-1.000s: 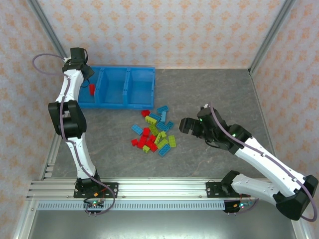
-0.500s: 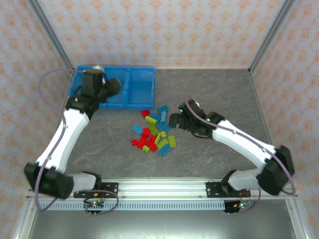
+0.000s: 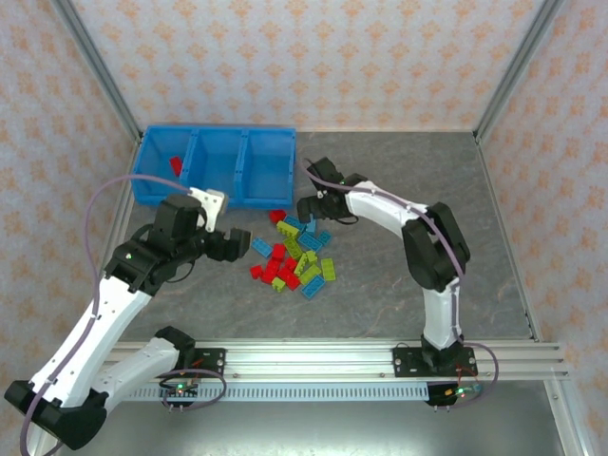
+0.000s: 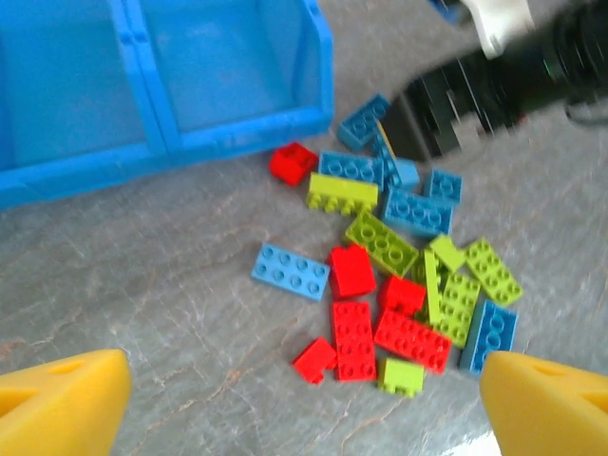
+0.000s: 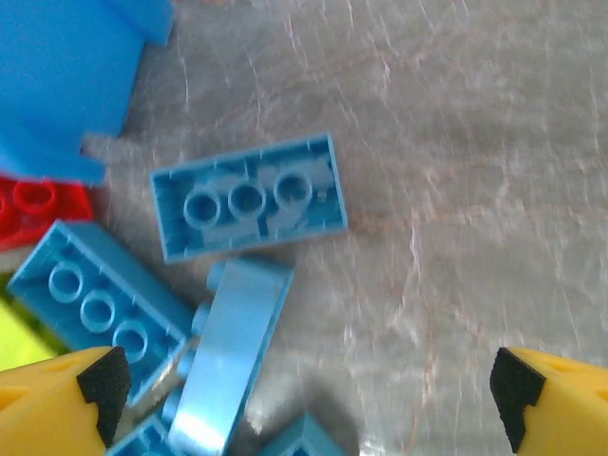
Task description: Sort the legos into containers by color
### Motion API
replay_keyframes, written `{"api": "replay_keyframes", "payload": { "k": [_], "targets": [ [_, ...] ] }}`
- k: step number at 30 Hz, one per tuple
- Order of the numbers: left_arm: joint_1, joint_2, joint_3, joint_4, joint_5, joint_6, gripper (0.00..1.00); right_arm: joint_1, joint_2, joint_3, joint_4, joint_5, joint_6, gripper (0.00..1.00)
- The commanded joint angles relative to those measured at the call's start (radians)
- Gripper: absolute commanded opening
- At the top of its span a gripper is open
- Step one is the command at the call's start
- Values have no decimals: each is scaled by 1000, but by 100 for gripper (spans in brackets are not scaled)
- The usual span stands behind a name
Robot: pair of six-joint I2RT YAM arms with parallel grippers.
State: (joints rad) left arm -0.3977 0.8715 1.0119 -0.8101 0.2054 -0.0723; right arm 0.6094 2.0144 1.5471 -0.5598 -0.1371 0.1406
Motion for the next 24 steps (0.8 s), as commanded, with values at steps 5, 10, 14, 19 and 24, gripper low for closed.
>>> {"api": "replay_keyframes", "payload": {
  "k": [5,10,14,19,24],
  "targets": [
    [-3,-8,-41,5,48,72,100,-3,133,174,-52,-70,-64,99],
    [-3,-15,-54,11,32,63,100,-5,204,220,-68,-59,-64,98],
    [-1,-22,-58,12,1,57,100,-4,233,243,-85,-32,-68,88],
    [-1,-29,-62,14,-12,54,100,-5,244,239,-89,-17,-74,77],
    [0,-32,-68,10,-35,51,100,-5,137,129,2,16,-64,63]
  ]
}}
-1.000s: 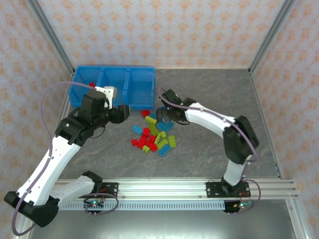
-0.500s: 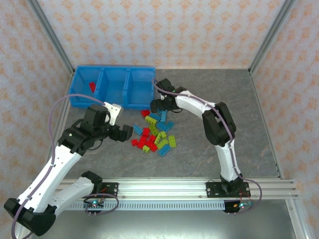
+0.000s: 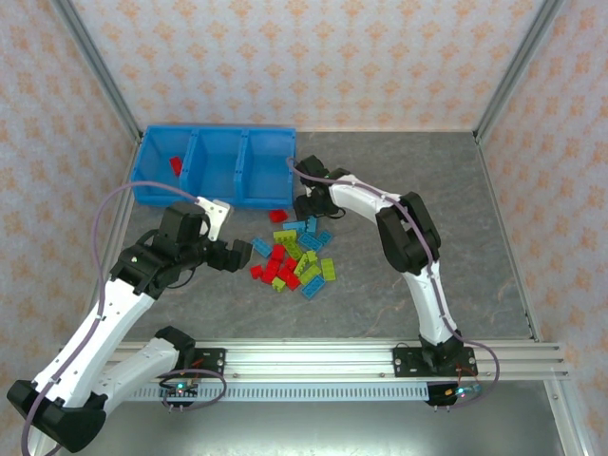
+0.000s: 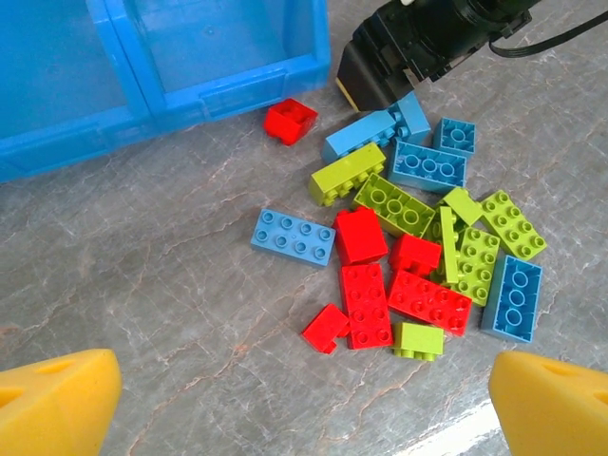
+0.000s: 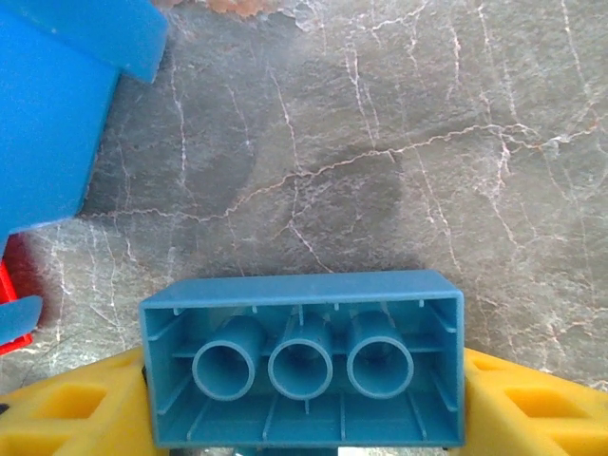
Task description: Sort the legos into containers by color
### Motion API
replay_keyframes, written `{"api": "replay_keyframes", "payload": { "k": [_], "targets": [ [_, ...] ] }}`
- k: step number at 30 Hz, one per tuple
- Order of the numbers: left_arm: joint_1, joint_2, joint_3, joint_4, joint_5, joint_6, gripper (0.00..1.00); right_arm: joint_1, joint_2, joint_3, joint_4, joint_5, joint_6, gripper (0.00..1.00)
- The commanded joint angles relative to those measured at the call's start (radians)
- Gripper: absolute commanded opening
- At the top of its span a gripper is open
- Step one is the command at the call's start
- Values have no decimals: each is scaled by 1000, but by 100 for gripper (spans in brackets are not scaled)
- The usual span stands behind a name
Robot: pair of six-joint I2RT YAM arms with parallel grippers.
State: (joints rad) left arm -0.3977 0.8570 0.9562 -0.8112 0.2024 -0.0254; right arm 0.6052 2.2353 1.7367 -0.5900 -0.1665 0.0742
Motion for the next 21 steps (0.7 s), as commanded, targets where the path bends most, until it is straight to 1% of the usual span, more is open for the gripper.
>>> {"api": "replay_keyframes", "payload": {
  "k": [1,4,8,11,13,16,18,21],
  "targets": [
    [-1,-19,-13,13,-37,4,100,0,-118,-92,59,51,2,61],
    [-1,-20,-16,12,-50,1,100,0,-241,-188,136,71,0,57],
    [-1,-24,-16,7,-70,-2,100,6,-394,-261,166,91,20,53],
    [-1,-33,-17,7,-101,-6,100,45,-486,-289,208,93,10,52],
    [2,-37,-17,8,-124,-7,100,93,-501,-263,216,117,-5,52],
    [13,-41,-17,6,-158,-13,100,143,-437,-164,220,144,-17,52],
    [22,-46,-19,4,-179,-18,100,143,-335,-40,179,183,2,52],
    [29,-58,-26,7,-199,-23,100,143,-166,158,124,243,-14,53]
  ]
}}
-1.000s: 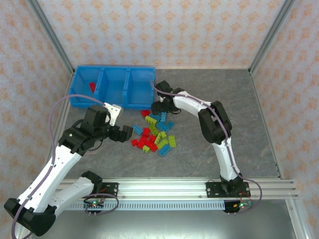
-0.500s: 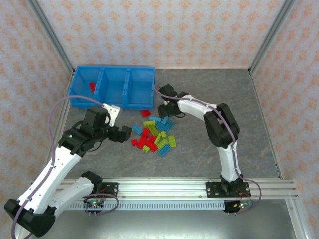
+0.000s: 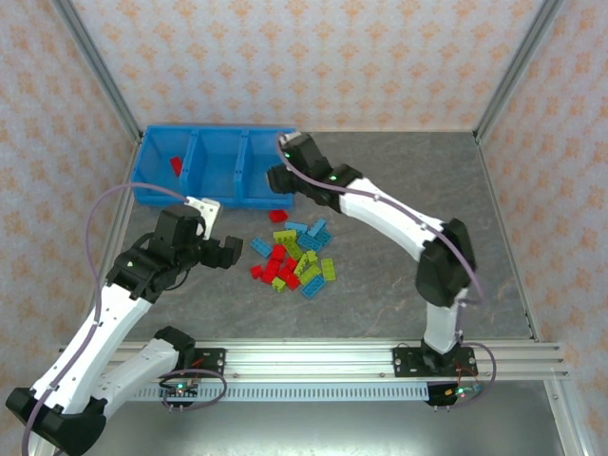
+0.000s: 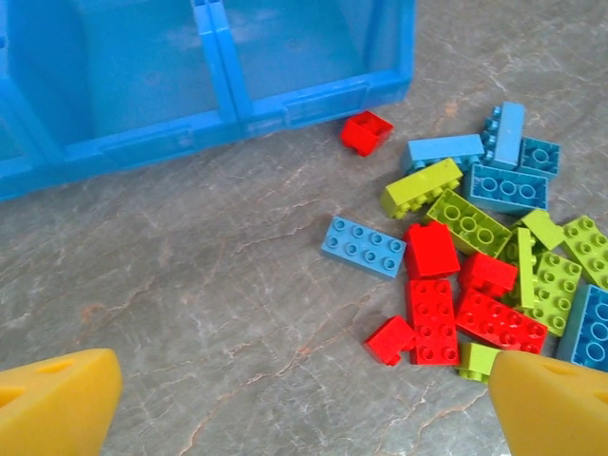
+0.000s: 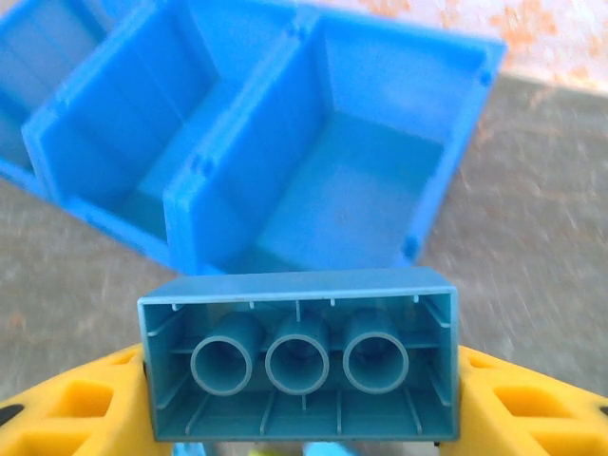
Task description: Sort the legos into containers by color
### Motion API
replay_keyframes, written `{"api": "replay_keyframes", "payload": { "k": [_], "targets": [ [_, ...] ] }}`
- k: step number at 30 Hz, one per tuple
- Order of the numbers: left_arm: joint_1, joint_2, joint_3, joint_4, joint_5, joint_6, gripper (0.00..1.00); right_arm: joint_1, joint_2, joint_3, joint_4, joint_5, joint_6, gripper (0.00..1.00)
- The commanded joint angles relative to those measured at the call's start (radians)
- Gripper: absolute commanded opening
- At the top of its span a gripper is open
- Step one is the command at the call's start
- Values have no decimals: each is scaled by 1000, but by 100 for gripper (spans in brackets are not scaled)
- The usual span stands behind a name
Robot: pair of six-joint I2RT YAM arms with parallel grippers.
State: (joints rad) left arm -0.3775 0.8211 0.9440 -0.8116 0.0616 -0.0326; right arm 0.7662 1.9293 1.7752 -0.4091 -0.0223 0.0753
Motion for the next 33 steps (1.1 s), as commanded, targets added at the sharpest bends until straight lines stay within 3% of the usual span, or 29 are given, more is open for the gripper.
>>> {"api": "replay_keyframes", "payload": {
  "k": [1,8,10,14,24,28,33],
  "targets": [
    [9,-27,-16,10,-61,-17,100,-19,192,186,-81,102,-24,53],
    [17,-30,-21,17,-70,-16,100,-21,563,751,-303,109,-80,56],
    [20,-30,-21,16,-73,-18,100,-21,603,826,-326,99,-89,60],
    [25,-30,-24,15,-85,-18,100,-20,561,823,-346,106,-84,76],
    [40,-13,-26,19,-90,-28,100,-19,152,476,-376,4,-76,81],
    [43,-1,-26,24,-84,-48,100,-19,-151,131,-366,-19,-37,83],
    [25,27,44,-9,47,-207,100,-19,-552,-338,-301,-142,87,88]
  ]
}}
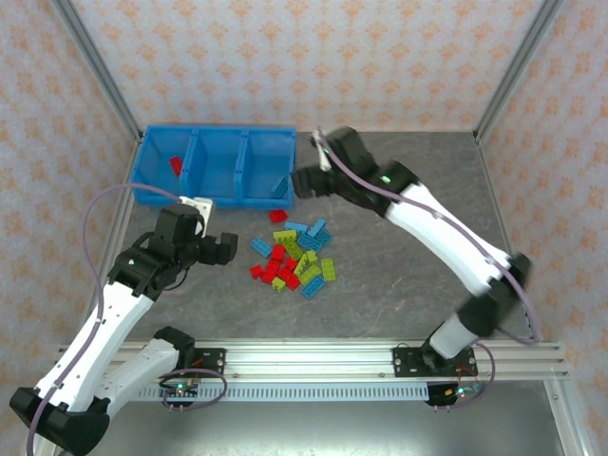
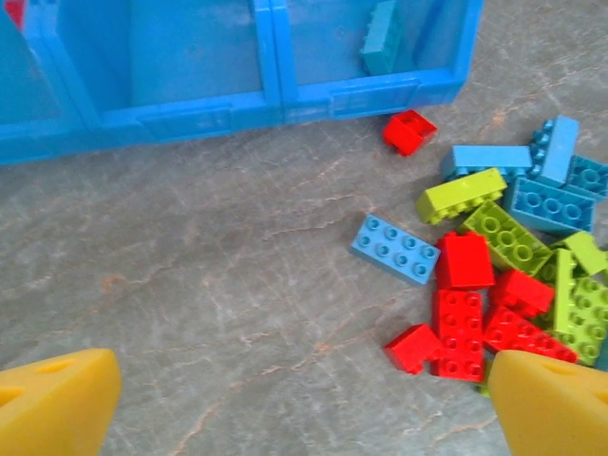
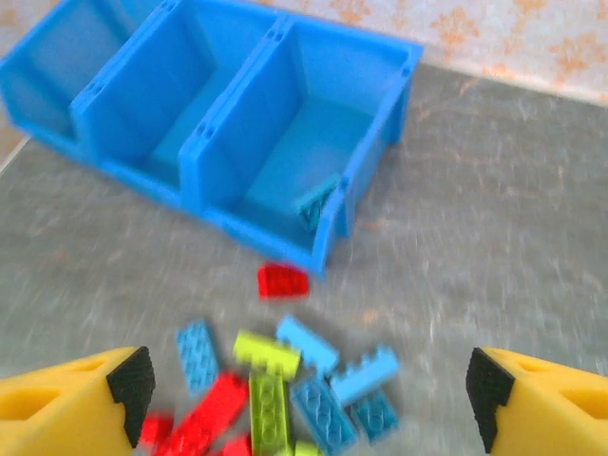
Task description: Sort the legos into containers by color
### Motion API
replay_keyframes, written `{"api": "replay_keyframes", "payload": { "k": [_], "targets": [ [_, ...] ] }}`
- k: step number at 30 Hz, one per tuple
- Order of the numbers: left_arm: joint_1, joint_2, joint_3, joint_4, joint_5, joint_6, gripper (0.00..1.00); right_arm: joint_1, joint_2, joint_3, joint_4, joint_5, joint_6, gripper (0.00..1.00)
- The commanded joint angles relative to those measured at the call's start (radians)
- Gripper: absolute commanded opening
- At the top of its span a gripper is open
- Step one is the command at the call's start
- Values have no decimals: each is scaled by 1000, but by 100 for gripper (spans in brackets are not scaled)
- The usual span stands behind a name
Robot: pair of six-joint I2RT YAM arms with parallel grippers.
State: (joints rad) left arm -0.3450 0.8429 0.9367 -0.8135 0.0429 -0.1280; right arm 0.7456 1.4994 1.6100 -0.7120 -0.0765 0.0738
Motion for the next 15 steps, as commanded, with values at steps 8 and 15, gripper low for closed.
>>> {"api": "replay_keyframes", "payload": {
  "k": [8,15],
  "targets": [
    [-356,176,52,102,23,-344,94,2,-509,-590,-32,-99,301,91],
    [-550,544,114,190,-30,-316,69,1,-535,-648,-69,25,345,93]
  ]
}}
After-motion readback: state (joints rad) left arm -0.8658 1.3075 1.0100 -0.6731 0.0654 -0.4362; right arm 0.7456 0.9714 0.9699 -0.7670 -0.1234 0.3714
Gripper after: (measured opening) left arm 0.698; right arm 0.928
